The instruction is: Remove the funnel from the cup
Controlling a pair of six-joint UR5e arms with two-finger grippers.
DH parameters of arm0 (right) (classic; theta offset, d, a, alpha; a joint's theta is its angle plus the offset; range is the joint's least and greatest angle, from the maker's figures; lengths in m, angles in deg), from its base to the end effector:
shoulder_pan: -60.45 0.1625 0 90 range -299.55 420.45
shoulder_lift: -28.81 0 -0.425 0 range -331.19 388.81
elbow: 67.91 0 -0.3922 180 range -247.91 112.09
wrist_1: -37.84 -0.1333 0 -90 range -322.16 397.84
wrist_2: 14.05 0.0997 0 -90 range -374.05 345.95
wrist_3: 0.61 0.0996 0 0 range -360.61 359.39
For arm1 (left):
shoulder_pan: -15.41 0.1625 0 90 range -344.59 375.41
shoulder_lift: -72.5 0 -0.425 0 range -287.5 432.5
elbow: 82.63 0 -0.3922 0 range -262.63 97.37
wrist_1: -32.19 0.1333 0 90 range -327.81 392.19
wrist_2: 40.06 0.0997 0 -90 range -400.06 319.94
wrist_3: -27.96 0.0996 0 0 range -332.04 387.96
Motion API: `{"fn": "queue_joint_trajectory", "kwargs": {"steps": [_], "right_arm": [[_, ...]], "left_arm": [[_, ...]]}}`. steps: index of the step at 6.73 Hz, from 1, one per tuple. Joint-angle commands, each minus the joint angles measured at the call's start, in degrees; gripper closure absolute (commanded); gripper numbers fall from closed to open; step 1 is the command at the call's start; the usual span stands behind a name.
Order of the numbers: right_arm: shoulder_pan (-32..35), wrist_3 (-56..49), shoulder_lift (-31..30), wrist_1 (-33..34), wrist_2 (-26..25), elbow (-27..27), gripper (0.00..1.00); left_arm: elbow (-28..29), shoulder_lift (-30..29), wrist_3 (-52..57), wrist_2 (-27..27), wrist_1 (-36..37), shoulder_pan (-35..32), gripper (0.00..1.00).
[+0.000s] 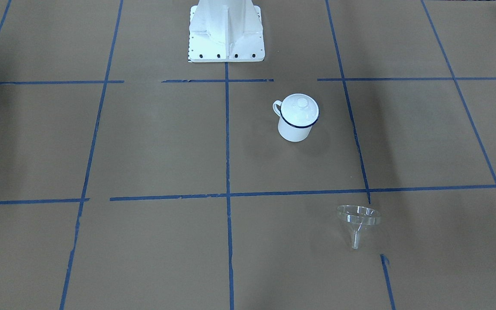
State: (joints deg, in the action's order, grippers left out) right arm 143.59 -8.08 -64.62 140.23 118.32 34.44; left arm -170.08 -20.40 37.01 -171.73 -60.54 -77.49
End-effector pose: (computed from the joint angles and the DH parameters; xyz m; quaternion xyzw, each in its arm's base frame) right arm 0.0111 -0.4617 0.6054 -0.0263 -0.3614 -0.1054 0.9261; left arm -0.0932 -0.5132 0.6535 0.0620 0.3510 0.0597 0.9324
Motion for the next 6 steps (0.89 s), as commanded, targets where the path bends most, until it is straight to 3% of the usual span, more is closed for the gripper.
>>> {"fn": "queue_joint_trajectory", "kwargs": {"steps": [1,6], "right_arm": [[0.0,0.0,0.0,0.0,0.0,0.04,0.0],[0.0,0.0,0.0,0.09,0.0,0.04,0.0]], "left_arm": [[-0.1,-0.09,0.0,0.01,0.0,-0.08,0.0],[-0.53,-0.17,0.0,0.01,0.0,0.0,0.0]]}}
